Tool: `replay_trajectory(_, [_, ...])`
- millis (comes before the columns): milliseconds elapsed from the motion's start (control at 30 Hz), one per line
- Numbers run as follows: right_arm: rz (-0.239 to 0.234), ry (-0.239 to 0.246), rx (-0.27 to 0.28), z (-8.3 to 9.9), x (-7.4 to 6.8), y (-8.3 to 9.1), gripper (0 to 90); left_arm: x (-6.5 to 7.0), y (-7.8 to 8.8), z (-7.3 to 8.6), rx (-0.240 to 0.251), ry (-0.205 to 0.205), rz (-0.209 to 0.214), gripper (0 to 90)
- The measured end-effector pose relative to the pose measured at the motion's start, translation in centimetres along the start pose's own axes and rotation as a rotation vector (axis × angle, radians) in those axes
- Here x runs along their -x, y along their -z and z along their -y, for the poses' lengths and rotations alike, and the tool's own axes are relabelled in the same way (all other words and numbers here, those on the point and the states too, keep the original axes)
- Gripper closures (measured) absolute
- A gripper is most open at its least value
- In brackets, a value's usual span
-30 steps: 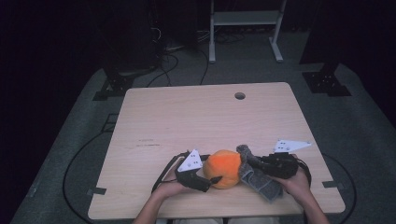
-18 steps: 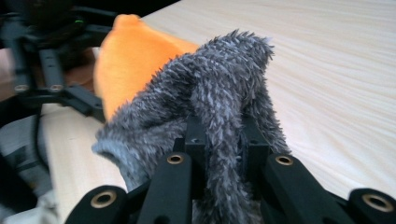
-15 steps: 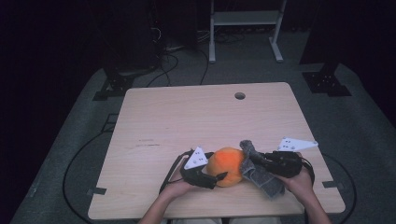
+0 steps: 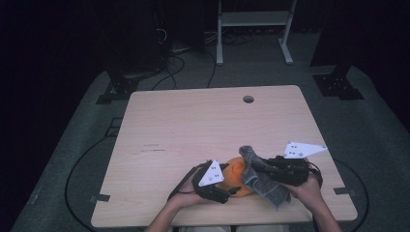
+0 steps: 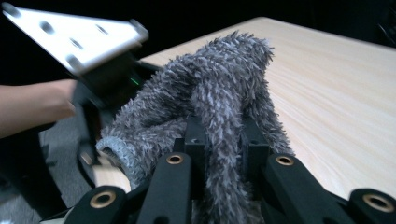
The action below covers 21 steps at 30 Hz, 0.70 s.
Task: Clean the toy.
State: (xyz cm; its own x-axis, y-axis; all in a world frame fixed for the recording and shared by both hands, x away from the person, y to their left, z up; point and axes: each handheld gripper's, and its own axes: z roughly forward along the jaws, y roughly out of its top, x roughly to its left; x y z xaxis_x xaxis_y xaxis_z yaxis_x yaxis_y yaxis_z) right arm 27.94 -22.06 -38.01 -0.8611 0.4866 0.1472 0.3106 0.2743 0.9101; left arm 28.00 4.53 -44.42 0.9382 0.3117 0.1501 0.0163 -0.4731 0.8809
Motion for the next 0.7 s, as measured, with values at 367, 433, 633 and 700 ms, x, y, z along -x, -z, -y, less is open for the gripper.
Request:
replay_trajectory(367, [0.011, 0.044, -0.09, -0.8, -0.7, -1.5, 76.8, 0.5, -0.3, 0.1, -0.002, -0.04, 0.015, 24.0])
replay_trajectory(433, [0.015, 0.017, -0.078, -0.1, 0.2, -1.1, 76.8, 0.4, -0.3, 0.1, 0.005, -0.028, 0.015, 23.5])
replay_trajectory(633, [0.068, -0.073, -0.097, 1.8, 2.8, 0.2, 77.2, 0.3, -0.4, 0.1, 0.011, -0.01, 0.017, 23.4])
replay_trajectory(700, [0.069, -0.068, -0.086, 1.5, 2.6, 0.5, 77.2, 0.5, -0.4, -0.1, 0.002, -0.034, 0.02, 23.4])
